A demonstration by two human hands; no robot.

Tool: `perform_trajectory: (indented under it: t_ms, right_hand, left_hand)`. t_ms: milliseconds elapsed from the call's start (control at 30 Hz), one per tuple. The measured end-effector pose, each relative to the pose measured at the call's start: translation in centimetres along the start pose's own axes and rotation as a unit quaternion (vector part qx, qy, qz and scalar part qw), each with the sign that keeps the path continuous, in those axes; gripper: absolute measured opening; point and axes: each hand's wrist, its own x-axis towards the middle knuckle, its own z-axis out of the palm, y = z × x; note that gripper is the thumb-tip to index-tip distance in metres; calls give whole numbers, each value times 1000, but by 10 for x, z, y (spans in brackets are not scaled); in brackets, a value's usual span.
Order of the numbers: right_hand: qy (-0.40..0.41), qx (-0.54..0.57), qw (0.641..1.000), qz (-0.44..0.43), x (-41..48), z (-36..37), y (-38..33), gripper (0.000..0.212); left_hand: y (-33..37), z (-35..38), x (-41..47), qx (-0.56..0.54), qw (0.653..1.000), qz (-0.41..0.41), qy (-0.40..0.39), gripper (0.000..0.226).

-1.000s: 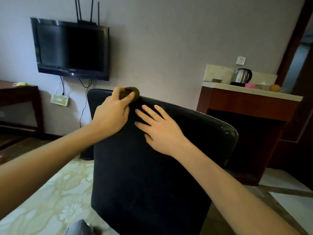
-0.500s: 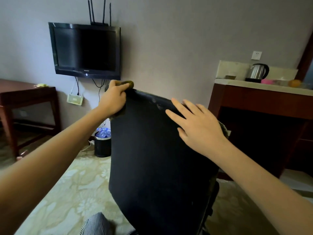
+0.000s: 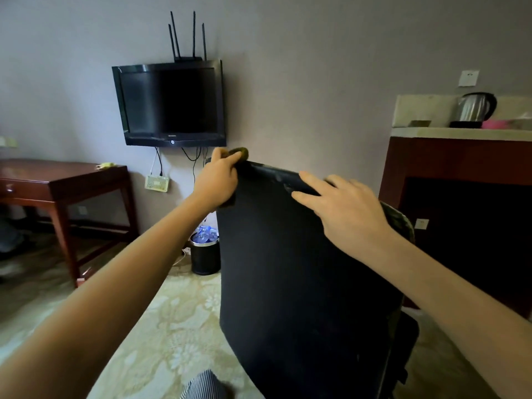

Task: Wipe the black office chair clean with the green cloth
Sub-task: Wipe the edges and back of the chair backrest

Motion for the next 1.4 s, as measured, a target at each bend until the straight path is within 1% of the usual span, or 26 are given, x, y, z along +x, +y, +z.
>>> perform_trajectory:
  t_ms: [100,167,267,333,400,467,533,667,767,833,900,967,1033,1133,1267,1333,1400]
  right_hand:
    - [-20,-4,1000,-2,11,-2,-11,54]
    - [-20,-14,1000,4,16,0,-19,53]
    - [-17,-29,999,5,23,0,-30,44]
    - [-28,-36,999,10,30,0,-35,41]
    - [-40,-43,998,16,36,1,-40,39]
    - [-58,-46,997,18,44,2,-46,37]
    - [-81,-51,995,20,52,2,-53,36]
    - [-122,-55,991,28,73,6,-70,34]
    - [-177,-53,983,21,92,9,-81,42]
    - [-194,-19,981,16,105,9,-83,47]
    - [-172,35,984,1,114,10,-77,49]
    - [-152,114,982,-14,121,14,-68,50]
    - [-149,197,969,-17,125,19,-62,50]
    - [-170,274,947,-4,132,23,-57,51]
    - [-211,342,916,9,134,22,-55,53]
    - [-218,359,907,19,132,21,-55,54]
    - [-212,371,904,31,132,22,-55,53]
  left_hand:
    - [-6,3,6,-22,999,-22,-16,42]
    - [-6,4,8,-49,998,-34,-14,43]
    - [-7,7,8,-68,997,-40,-9,44]
    - [-7,8,7,-79,997,-19,-5,44]
    - [-7,8,5,-100,995,20,-3,44]
    - [-11,9,6,-111,993,51,-4,43]
    - [-18,11,11,-107,992,64,-8,42]
    - [-38,13,34,-95,994,40,-21,41]
    - [-55,14,47,-98,993,26,-55,41]
    - [-65,12,56,-111,991,20,-77,40]
    - [-69,9,62,-120,987,20,-101,39]
    - [-73,6,71,-118,985,27,-124,38]
    - [-79,2,76,-123,982,36,-139,38]
    - [-81,-7,75,-126,973,78,-178,38]
    - [-79,-21,68,-125,955,131,-233,36]
    - [-77,-28,74,-92,952,136,-258,39]
    - [-75,-26,82,-44,957,116,-263,37]
